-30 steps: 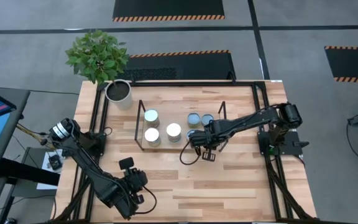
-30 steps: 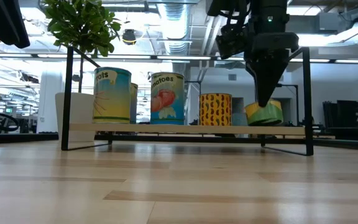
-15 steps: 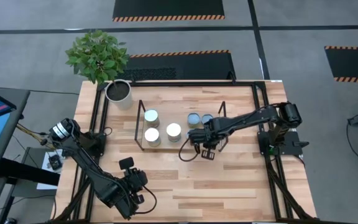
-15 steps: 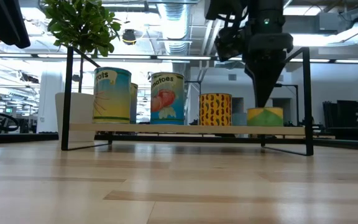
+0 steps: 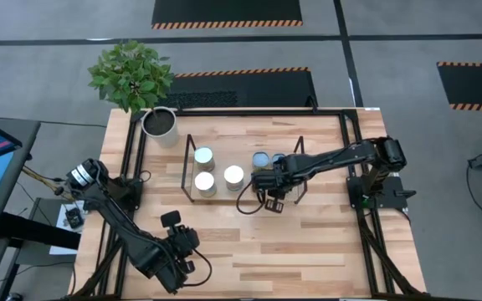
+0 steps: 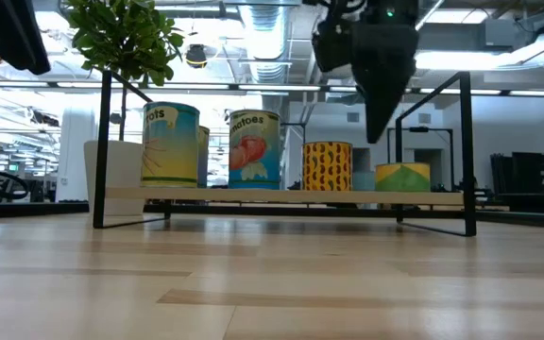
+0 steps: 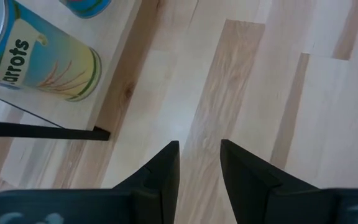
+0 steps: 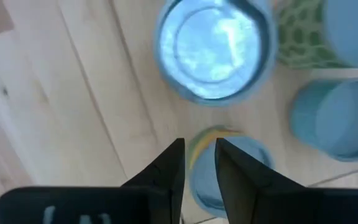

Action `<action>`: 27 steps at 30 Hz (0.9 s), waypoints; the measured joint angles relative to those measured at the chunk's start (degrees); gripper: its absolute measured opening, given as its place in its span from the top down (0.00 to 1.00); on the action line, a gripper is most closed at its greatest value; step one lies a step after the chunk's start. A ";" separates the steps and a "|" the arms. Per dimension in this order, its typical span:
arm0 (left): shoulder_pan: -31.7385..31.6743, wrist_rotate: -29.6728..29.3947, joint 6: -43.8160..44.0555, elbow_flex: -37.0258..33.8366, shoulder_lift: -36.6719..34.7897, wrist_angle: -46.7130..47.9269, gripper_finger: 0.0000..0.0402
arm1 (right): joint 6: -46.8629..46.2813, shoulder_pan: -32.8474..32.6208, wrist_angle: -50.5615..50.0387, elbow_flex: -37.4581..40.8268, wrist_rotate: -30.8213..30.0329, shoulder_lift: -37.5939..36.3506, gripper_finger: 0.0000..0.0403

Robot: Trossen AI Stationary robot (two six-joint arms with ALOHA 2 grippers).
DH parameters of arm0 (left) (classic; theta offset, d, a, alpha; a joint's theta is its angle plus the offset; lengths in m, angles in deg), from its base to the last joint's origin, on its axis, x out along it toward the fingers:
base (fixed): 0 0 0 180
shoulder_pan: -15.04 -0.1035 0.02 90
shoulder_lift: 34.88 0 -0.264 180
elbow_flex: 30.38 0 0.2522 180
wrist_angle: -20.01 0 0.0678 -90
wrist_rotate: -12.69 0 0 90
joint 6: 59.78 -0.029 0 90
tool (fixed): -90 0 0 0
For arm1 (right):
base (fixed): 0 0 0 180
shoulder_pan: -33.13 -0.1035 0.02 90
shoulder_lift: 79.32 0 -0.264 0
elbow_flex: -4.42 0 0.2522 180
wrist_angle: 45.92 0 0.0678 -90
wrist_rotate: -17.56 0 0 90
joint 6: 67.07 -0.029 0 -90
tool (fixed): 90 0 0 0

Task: Pick and place cans onto a shelf
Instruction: Put the canned mushroom on the shelf

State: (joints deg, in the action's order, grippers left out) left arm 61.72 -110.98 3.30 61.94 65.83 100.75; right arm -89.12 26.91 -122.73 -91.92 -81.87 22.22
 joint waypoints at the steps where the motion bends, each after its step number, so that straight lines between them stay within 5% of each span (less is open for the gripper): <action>1: -0.18 0.05 -0.31 0.00 0.00 -0.02 0.74 | 0.00 0.00 -0.63 -0.25 -0.78 -0.03 0.72; 6: -1.19 1.02 -0.99 0.00 0.00 -0.04 0.74 | -0.39 0.51 -4.98 0.83 -1.38 -0.13 0.72; 27: -1.17 0.90 -1.13 0.00 0.00 0.02 0.74 | -0.53 2.00 3.14 7.27 -1.16 -0.02 0.72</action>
State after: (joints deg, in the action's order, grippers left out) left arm 60.55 -110.09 2.17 61.94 65.83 100.77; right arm -89.65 28.91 -119.58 -84.65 -83.03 22.19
